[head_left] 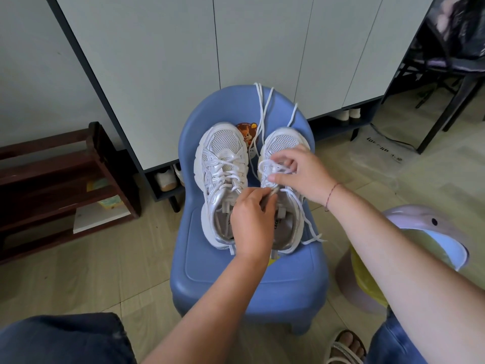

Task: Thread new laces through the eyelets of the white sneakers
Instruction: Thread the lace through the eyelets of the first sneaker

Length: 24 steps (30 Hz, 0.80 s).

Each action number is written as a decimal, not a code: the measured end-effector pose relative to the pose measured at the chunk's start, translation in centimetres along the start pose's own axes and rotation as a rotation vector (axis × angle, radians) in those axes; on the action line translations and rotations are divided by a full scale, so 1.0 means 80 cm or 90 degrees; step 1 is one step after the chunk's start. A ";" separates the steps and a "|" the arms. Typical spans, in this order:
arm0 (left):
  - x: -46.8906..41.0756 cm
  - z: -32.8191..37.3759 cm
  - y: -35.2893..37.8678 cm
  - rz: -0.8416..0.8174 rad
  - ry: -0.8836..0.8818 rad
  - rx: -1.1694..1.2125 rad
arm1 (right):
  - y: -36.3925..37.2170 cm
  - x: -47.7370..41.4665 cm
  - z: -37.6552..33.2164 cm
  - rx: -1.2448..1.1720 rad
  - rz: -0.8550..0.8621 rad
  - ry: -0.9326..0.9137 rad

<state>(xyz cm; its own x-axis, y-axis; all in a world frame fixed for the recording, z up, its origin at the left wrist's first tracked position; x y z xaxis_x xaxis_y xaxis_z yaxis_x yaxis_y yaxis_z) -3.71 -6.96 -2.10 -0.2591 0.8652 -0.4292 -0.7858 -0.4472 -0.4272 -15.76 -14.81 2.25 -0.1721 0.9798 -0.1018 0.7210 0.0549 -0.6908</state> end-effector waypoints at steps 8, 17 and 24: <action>-0.001 0.000 0.001 -0.005 0.004 -0.011 | 0.011 -0.002 -0.005 0.126 -0.061 -0.009; 0.001 -0.002 0.001 -0.015 -0.010 0.010 | -0.013 0.000 0.010 -0.348 0.051 0.130; 0.001 -0.002 0.000 -0.023 -0.012 0.010 | -0.035 -0.004 0.012 -0.207 0.144 0.131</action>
<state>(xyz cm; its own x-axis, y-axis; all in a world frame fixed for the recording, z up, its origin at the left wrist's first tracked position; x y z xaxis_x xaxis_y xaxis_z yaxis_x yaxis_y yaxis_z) -3.67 -6.95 -2.23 -0.2412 0.8848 -0.3986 -0.8037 -0.4123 -0.4289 -18.35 -15.48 3.57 0.1285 0.9901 -0.0571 0.9040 -0.1406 -0.4037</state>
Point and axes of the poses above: each hand's wrist, its own x-axis away from the middle knuckle, its own y-axis out of the palm, z = x × y, the point moved 6 cm from there along -x, towards the middle knuckle, and after that the axes turned 5 degrees about y, right-handed, at the moved point
